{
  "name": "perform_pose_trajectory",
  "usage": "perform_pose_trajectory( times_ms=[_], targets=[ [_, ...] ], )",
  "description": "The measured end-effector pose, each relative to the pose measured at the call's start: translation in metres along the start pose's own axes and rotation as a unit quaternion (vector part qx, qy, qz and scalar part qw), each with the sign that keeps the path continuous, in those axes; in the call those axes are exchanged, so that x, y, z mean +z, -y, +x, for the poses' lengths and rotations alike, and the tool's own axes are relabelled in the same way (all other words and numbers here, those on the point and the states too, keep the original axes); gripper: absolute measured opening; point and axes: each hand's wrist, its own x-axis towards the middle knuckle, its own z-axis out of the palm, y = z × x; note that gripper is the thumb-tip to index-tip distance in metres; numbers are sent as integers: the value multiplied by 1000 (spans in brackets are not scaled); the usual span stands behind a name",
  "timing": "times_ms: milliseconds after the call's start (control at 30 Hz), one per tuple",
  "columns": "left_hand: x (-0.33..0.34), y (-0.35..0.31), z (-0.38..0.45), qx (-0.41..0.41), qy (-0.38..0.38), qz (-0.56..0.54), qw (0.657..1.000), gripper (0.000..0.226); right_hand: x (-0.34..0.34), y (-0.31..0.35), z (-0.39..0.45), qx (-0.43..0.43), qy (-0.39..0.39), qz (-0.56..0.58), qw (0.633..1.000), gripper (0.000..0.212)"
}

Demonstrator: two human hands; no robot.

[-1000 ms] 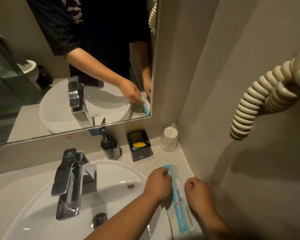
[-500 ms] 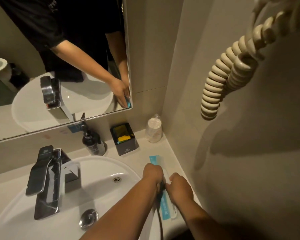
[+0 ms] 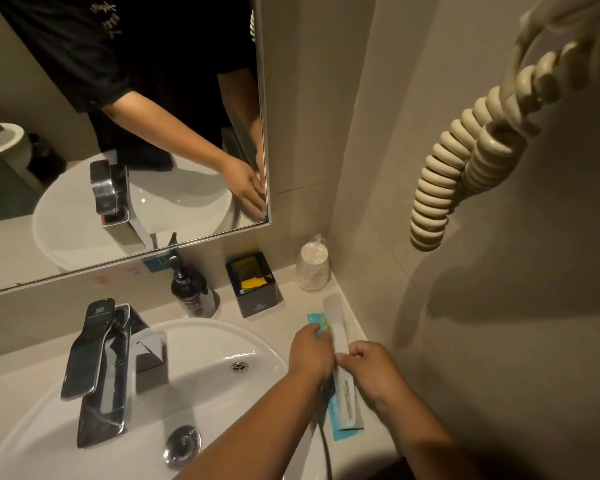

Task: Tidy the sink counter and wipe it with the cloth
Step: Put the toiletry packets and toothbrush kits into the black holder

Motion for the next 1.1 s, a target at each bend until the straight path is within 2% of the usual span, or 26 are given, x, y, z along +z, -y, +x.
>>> perform_pose_trajectory(
  times_ms=[133, 267, 367, 533, 633, 700, 833, 1000, 1100],
  targets=[
    [-22, -12, -11, 67, 49, -81, 993, 23, -11, 33, -12, -17, 77, 67, 995, 23],
    [-61, -31, -17, 150, 72, -77, 983, 14, -12, 78, -18, -64, 104, 23, 992, 25],
    [-93, -46, -16, 215, 10, -26, 976, 14, -6, 116, -13, -112, 120, 6, 986, 18],
    [-139, -82, -6, 281, -108, -41, 953, 25, 18, 177, 14, -234, 119, 9, 965, 6],
    [-157, -93, 6, 314, -153, -18, 937, 26, 39, 201, 34, -269, 103, 11, 958, 30],
    [-161, -92, 16, 316, -182, -5, 931, 23, 50, 207, 47, -283, 85, 0, 955, 33],
    [-153, -72, 35, 273, -204, 4, 940, 23, 65, 195, 66, -289, 63, -78, 952, 32],
    [-140, -41, 58, 233, -219, 23, 947, 23, 77, 168, 82, -285, 42, -171, 942, 14],
    [-135, -31, 69, 203, -222, 30, 953, 22, 83, 161, 91, -285, 32, -219, 933, 22]
  ],
)
